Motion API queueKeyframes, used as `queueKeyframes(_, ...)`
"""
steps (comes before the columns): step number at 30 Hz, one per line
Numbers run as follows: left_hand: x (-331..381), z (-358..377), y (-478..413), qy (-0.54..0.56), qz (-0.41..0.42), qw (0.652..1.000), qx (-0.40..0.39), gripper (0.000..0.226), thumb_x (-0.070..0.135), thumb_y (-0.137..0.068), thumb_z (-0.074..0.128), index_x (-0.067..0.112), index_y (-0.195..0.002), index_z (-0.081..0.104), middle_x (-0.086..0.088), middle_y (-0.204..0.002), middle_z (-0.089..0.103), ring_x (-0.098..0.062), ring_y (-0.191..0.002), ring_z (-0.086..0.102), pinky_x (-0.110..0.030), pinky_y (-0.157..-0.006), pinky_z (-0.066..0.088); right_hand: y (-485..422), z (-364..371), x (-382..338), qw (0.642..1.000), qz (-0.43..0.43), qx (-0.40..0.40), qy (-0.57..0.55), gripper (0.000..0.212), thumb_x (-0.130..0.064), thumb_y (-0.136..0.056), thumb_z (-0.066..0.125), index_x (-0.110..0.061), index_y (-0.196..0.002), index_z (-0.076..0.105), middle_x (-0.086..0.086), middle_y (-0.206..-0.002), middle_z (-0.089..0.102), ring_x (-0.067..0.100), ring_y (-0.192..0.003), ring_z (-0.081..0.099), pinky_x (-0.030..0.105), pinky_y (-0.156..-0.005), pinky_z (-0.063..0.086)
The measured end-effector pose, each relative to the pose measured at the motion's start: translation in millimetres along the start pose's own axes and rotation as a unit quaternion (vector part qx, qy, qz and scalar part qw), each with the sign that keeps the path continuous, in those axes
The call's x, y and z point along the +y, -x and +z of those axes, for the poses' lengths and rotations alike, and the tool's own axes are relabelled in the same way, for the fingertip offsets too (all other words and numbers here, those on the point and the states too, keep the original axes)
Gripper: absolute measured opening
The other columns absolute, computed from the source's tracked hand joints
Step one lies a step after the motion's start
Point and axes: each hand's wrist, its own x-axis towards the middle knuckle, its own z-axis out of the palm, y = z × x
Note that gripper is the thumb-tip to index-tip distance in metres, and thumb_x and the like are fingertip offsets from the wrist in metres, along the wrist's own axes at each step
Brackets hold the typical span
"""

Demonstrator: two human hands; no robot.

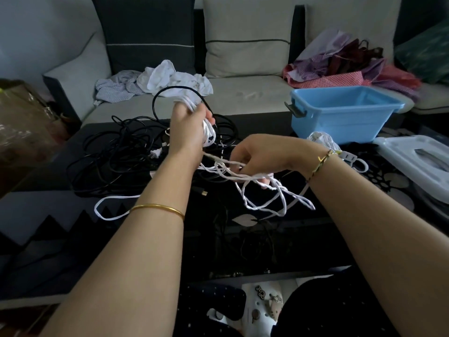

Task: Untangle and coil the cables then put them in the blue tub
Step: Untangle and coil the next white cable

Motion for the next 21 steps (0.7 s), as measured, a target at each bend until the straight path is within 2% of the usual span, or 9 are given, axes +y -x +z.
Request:
queueKeyframes(3, -5, -4, 5, -0.231, 0.092, 0.966, -0.074, 0.012, 0.003, -0.091, 0.044, 0.010, -0.081, 0.042, -0.001, -0.070, 0.049, -0.011, -0.060, 0.047, -0.024, -0.057, 0.039, 8, -12, 4, 0.998, 0.039, 0.053, -0.020, 0.014, -0.008, -0.084, 0.062, -0.019, -0.078, 0.067, 0.001, -0.071, 0.065, 0.011, -0.060, 0.059, 0.017, -0.053, 0.045)
queueKeyframes(7, -5, 0, 12, -0.364, 0.092, 0.907, -0.190, 0.011, 0.005, -0.093, 0.042, 0.009, -0.083, 0.040, -0.005, -0.074, 0.038, -0.013, -0.062, 0.035, -0.028, -0.058, 0.031, 7, -22, 11, 0.963, 0.081, 0.251, 0.049, 0.014, -0.013, -0.081, 0.063, -0.026, -0.077, 0.065, -0.006, -0.080, 0.061, 0.016, -0.080, 0.059, 0.029, -0.069, 0.050)
queueKeyframes(9, -3, 4, 11, -0.363, 0.074, 0.905, -0.212, 0.013, 0.013, -0.094, 0.044, 0.001, -0.095, 0.047, -0.008, -0.078, 0.043, -0.017, -0.067, 0.041, -0.031, -0.065, 0.035, 1, -19, 17, 0.941, 0.094, 0.323, 0.048, 0.014, -0.013, -0.082, 0.062, -0.027, -0.080, 0.066, -0.002, -0.089, 0.061, 0.020, -0.085, 0.059, 0.031, -0.069, 0.047)
queueKeyframes(12, 1, 6, 12, -0.318, 0.056, 0.916, -0.239, 0.041, 0.036, -0.087, 0.052, 0.002, -0.109, 0.052, -0.005, -0.077, 0.052, -0.021, -0.074, 0.052, -0.038, -0.076, 0.042, -7, -12, 29, 0.911, 0.102, 0.399, 0.015, 0.014, -0.015, -0.082, 0.062, -0.024, -0.090, 0.068, 0.001, -0.097, 0.058, 0.021, -0.088, 0.057, 0.030, -0.070, 0.045)
queueKeyframes(14, 3, 8, 14, -0.313, 0.051, 0.911, -0.265, 0.036, 0.032, -0.090, 0.059, 0.005, -0.113, 0.054, 0.001, -0.081, 0.053, -0.014, -0.070, 0.050, -0.032, -0.072, 0.042, -10, -10, 34, 0.898, 0.096, 0.430, -0.008, 0.014, -0.022, -0.082, 0.064, -0.022, -0.097, 0.067, 0.002, -0.101, 0.057, 0.021, -0.094, 0.056, 0.034, -0.077, 0.047)
queueKeyframes(15, 2, 8, 13, -0.318, 0.050, 0.907, -0.272, 0.027, 0.029, -0.092, 0.059, 0.007, -0.108, 0.056, 0.003, -0.080, 0.053, -0.012, -0.066, 0.049, -0.028, -0.067, 0.043, -11, -9, 35, 0.892, 0.092, 0.442, -0.014, 0.017, -0.024, -0.082, 0.065, -0.021, -0.098, 0.067, 0.003, -0.102, 0.058, 0.022, -0.096, 0.056, 0.036, -0.080, 0.047)
queueKeyframes(16, 3, 9, 14, -0.323, 0.048, 0.904, -0.275, 0.018, 0.028, -0.093, 0.057, 0.010, -0.098, 0.056, 0.005, -0.073, 0.054, -0.011, -0.059, 0.049, -0.025, -0.060, 0.042, -12, -7, 37, 0.887, 0.088, 0.452, -0.019, 0.017, -0.025, -0.082, 0.065, -0.020, -0.099, 0.067, 0.003, -0.103, 0.059, 0.021, -0.096, 0.056, 0.035, -0.080, 0.046)
queueKeyframes(18, 3, 11, 13, -0.311, 0.031, 0.911, -0.270, 0.020, 0.027, -0.095, 0.053, 0.013, -0.082, 0.053, 0.009, -0.051, 0.049, -0.012, -0.045, 0.043, -0.023, -0.048, 0.037, -15, -6, 36, 0.881, 0.074, 0.466, -0.038, 0.016, -0.027, -0.084, 0.064, -0.018, -0.096, 0.068, 0.003, -0.101, 0.061, 0.019, -0.093, 0.055, 0.033, -0.078, 0.044)
queueKeyframes(21, 7, 14, 13, -0.211, -0.062, 0.936, -0.274, 0.023, 0.022, -0.099, 0.046, 0.006, -0.091, 0.060, 0.011, -0.038, 0.033, -0.009, -0.037, 0.033, -0.023, -0.044, 0.031, -19, -4, 37, 0.887, 0.074, 0.453, -0.053, 0.018, -0.031, -0.086, 0.062, -0.016, -0.094, 0.069, 0.005, -0.098, 0.064, 0.020, -0.091, 0.057, 0.034, -0.077, 0.046)
